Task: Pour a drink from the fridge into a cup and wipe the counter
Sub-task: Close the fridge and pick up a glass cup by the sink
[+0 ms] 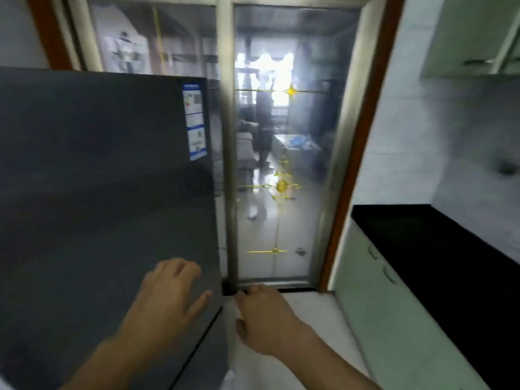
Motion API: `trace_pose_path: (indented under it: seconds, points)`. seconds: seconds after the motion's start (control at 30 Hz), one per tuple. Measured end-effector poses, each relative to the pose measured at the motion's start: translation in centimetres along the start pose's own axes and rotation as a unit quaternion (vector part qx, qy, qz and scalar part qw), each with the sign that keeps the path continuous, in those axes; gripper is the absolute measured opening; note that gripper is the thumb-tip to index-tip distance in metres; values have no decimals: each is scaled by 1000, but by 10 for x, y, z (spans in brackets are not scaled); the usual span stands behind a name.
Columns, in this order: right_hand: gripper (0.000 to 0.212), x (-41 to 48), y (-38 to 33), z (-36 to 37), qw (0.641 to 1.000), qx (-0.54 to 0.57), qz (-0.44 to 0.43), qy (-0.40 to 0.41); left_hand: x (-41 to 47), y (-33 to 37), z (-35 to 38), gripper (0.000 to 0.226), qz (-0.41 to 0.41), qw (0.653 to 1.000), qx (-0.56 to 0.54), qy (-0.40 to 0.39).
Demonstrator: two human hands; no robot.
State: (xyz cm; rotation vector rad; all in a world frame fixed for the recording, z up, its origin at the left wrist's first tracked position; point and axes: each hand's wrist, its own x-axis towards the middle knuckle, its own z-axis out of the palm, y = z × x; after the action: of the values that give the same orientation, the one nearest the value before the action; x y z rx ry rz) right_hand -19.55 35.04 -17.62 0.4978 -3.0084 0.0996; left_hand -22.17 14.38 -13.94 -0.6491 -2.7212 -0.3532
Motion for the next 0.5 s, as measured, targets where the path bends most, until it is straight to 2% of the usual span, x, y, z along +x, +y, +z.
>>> trace_pose_path:
  seconds: [0.13, 0.23, 0.4, 0.5]
  points:
    - [34, -120, 55, -8, 981, -22, 186, -38, -5, 92, 50, 55, 85, 986, 0, -140]
    - [32, -206, 80, -13, 953, -24, 297, -61, -18, 167, 72, 51, 140, 968, 38, -206]
    - [24, -360, 96, -30, 897, 1, 440, -42, -61, 306, 91, 55, 249, 934, 41, -251]
    - [29, -456, 96, -40, 863, -9, 504, -26, -102, 396, 88, 52, 321, 914, 17, -249]
